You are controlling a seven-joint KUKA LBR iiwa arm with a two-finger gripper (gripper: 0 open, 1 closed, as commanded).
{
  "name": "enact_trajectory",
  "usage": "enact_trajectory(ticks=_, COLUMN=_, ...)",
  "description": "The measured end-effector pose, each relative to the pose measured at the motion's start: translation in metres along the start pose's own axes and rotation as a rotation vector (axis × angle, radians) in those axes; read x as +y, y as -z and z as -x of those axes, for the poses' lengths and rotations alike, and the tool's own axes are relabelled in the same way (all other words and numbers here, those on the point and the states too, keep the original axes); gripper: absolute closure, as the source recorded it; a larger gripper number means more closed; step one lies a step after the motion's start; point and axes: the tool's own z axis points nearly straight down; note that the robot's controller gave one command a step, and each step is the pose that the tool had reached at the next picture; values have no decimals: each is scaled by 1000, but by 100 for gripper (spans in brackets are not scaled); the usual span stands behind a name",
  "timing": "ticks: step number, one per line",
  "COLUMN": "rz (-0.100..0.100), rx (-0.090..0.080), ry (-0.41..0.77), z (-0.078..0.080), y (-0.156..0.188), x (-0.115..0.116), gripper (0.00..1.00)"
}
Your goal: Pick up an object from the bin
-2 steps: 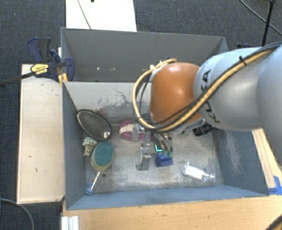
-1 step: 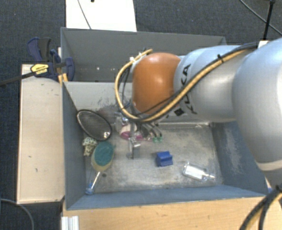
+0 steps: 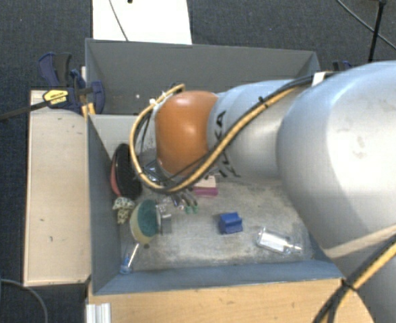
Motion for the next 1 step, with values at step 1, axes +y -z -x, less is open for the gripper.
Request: enact_trajectory(ticks=1, rz=1, rx=9, ry=-5, z=-2, y=0, x=-1, gripper=100)
